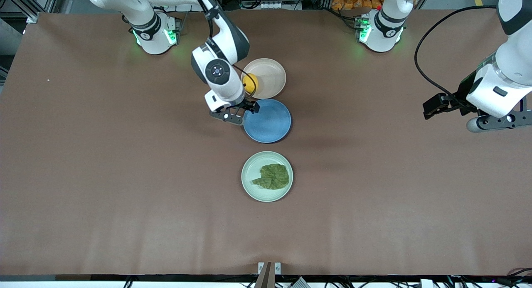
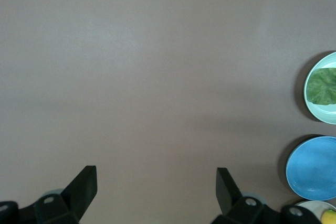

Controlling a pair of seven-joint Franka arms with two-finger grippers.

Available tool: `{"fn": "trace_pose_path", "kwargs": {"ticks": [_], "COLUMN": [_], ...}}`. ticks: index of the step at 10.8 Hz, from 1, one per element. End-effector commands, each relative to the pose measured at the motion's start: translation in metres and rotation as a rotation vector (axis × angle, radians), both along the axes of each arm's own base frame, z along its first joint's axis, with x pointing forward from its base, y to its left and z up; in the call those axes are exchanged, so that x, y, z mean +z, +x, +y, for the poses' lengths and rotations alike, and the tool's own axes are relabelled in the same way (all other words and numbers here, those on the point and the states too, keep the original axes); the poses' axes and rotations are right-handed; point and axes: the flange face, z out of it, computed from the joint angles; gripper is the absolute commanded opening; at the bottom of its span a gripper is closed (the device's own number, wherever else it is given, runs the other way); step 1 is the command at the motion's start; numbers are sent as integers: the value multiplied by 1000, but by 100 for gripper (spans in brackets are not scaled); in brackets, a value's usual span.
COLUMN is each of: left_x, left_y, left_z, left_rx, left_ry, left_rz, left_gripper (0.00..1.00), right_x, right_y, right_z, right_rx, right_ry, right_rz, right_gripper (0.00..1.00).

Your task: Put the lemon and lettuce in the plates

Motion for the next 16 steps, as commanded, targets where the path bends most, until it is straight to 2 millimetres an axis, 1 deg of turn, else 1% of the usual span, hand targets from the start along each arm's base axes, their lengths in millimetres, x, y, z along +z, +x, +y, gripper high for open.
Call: {"fn": "trace_pose_path", "kwargs": {"ticks": [1,2,4,5,6,7,8,9,11,12,13,14,16], "left_x": [-1,0,3,7,13,16,21,21,24,25,30,30,30], "left_y": [-8,-8,-4,-6,-9,-11,-13,-12,-13,-13,-12,-12,-12], "left_z": [2,1,16,17,17,18,25,30,32,32,32,31,31], "left_rx": [-19,-9,15,13,10,6,13,-2,-7,-13,-13,-25,-65], "left_ry": [15,14,1,1,1,1,3,3,4,5,5,6,5], "left_rz": [3,-2,-14,-19,-27,-30,-38,-36,-40,-43,-53,-53,-52], "left_gripper": [100,100,100,100,100,100,100,100,100,100,100,100,100], "right_x": [20,21,24,26,31,31,31,30,27,28,29,29,42], "right_y": [12,20,40,53,71,83,94,108,129,133,137,140,144], "right_z": [-7,-17,-41,-57,-81,-99,-119,-145,-195,-211,-231,-247,-272], "right_rx": [13,18,3,-27,-47,-23,-12,-8,37,52,67,107,144], "right_ry": [13,8,3,4,-6,-15,-17,-8,40,43,13,-23,-14], "right_rz": [-2,2,-3,-8,-26,-37,-40,-40,-34,-30,-16,-21,-24], "right_gripper": [100,100,100,100,100,100,100,100,100,100,100,100,100]}}
